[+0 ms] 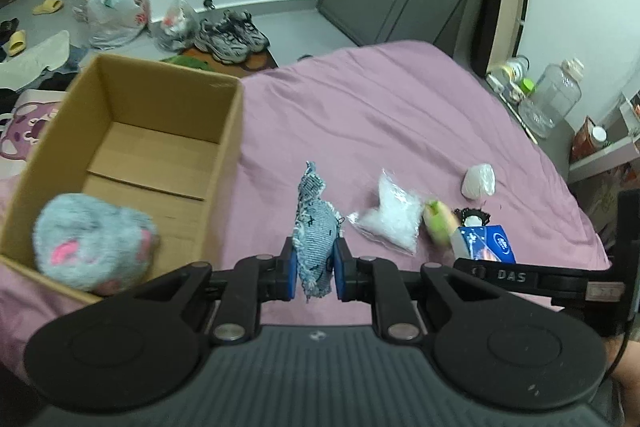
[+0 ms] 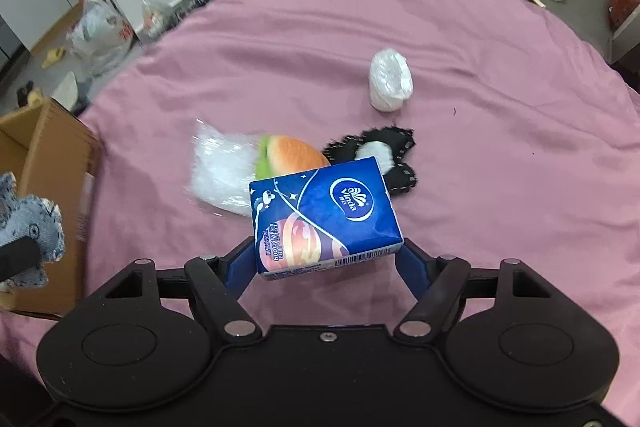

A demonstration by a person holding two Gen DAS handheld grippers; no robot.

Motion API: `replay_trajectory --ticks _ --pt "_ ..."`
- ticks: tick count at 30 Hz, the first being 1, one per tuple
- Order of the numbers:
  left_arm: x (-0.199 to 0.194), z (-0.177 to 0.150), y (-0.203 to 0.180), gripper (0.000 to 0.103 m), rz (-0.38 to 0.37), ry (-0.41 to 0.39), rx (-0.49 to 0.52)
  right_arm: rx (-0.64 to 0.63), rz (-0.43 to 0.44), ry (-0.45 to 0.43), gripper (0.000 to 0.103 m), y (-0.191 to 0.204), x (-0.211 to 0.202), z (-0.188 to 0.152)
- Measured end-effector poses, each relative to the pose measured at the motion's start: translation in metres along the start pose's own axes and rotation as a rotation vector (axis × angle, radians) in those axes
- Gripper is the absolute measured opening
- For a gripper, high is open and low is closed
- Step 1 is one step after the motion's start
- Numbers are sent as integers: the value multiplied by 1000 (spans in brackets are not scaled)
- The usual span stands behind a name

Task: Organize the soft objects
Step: 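Carry the tissue pack with the right gripper while the left gripper carries the denim plush to the box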

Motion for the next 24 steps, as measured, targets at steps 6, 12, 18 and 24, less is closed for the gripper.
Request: replay_trajectory --ticks 6,12,18,24 --pt "-30 8 11 17 -14 -49 -7 8 30 -67 72 20 -24 7" --pt "-56 14 23 17 -23 -91 -18 13 77 -150 72 40 -49 11" --pt "-73 20 39 17 -16 -121 -36 -1 109 -220 72 60 -66 17" --pt "-85 27 56 17 -3 -148 -51 -34 138 -267 72 82 -80 22"
Point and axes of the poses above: each gripper's, at about its wrist camera, not at the fingertips, and x roughly the way its jaws point, y to its left, z to its top, the point moved 7 cm from there along x, roughly the way its jaws point, and after that the axes turned 15 degrees about -x, right-handed, at the moved point
